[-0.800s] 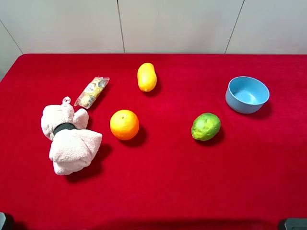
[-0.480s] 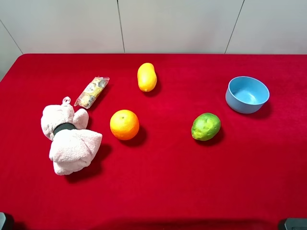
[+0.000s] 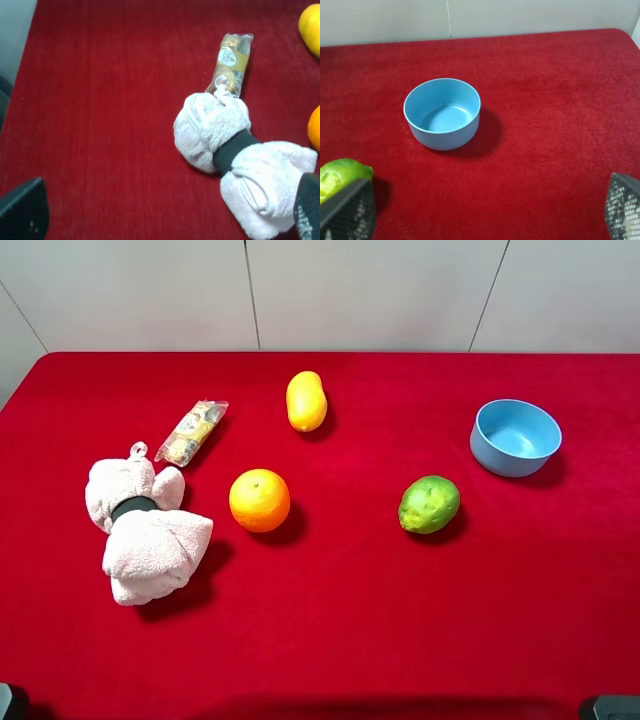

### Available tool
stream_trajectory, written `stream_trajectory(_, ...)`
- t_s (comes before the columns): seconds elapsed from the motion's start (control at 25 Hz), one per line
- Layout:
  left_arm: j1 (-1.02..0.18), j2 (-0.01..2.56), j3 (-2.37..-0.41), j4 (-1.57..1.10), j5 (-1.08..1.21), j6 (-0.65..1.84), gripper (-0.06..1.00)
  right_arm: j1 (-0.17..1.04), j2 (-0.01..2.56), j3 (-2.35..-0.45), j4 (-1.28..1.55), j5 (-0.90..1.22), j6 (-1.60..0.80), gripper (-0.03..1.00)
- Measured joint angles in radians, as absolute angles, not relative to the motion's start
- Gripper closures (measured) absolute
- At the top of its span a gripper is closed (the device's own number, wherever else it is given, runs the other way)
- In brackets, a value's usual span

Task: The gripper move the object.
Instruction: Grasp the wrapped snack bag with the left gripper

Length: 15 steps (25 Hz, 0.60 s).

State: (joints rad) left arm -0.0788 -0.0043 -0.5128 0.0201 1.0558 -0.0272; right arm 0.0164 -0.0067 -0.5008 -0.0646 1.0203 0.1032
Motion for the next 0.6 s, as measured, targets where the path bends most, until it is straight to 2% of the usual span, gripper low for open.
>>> stream_trajectory(0.2, -0.079, 0.023, -0.518, 0.02, 1.057, -0.027, -0.02, 0.016, -0.007, -0.501, -0.064, 1.02, 0.103, 0.27)
stream_trajectory(0.6, -0.079, 0.346, -0.621, 0.02, 1.05, -0.006, -0.02, 0.016, -0.007, -0.501, -0.064, 1.02, 0.103, 0.27)
